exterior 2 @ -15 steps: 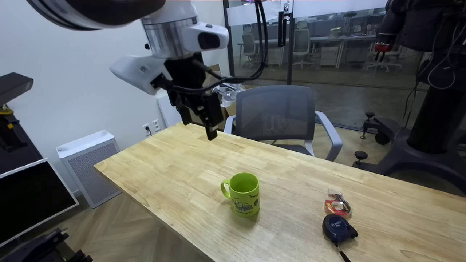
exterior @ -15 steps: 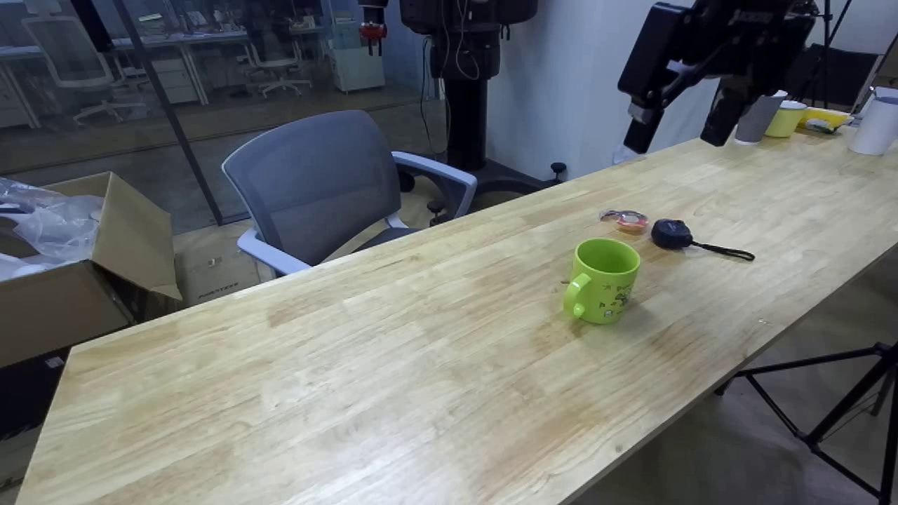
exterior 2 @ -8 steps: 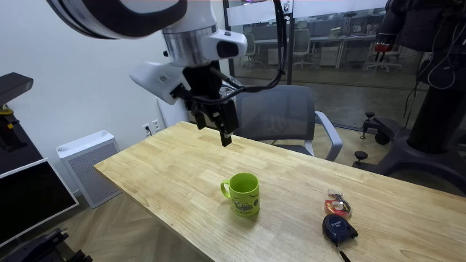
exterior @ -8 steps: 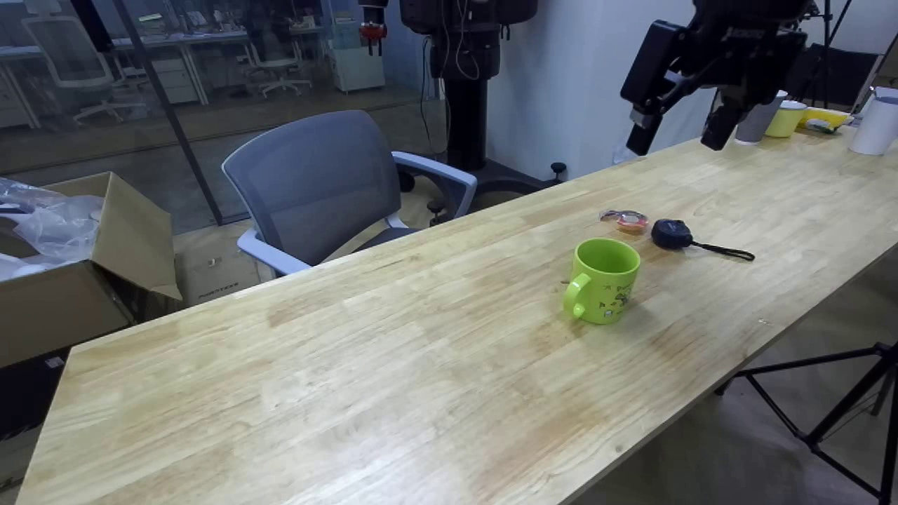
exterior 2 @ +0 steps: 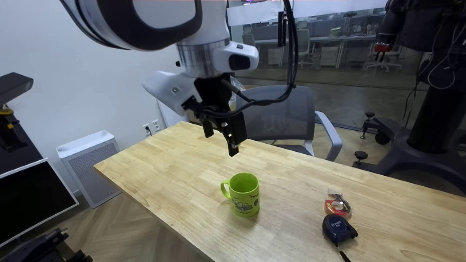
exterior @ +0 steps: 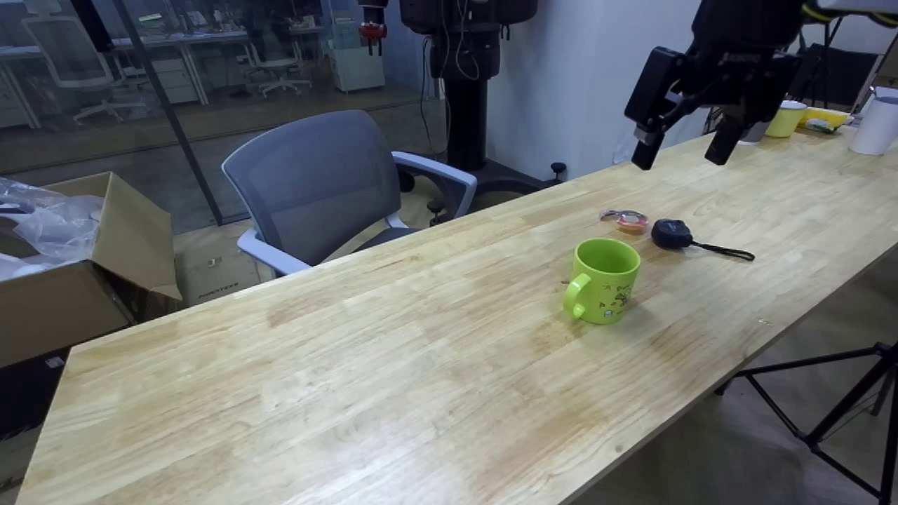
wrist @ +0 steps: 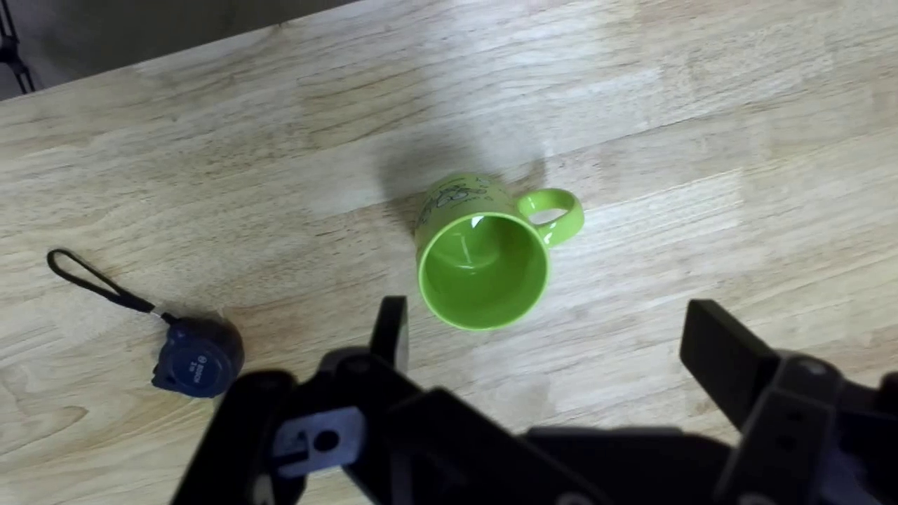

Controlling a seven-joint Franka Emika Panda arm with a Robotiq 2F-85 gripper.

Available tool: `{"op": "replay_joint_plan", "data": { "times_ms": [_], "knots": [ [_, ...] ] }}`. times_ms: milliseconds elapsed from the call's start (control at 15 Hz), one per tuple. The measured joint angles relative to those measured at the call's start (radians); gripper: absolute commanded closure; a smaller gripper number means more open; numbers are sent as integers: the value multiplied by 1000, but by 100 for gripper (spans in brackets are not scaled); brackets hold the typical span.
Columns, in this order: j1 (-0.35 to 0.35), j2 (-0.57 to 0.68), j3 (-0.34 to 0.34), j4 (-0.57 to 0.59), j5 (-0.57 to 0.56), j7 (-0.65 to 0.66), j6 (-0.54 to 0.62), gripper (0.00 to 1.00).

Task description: Move the mug slightly to the left

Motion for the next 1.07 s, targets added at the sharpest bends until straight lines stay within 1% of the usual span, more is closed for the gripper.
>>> {"op": "replay_joint_plan", "data": {
  "times_ms": [1067],
  "knots": [
    [0,15,-1,-2,0,-1,1,0]
  ]
}}
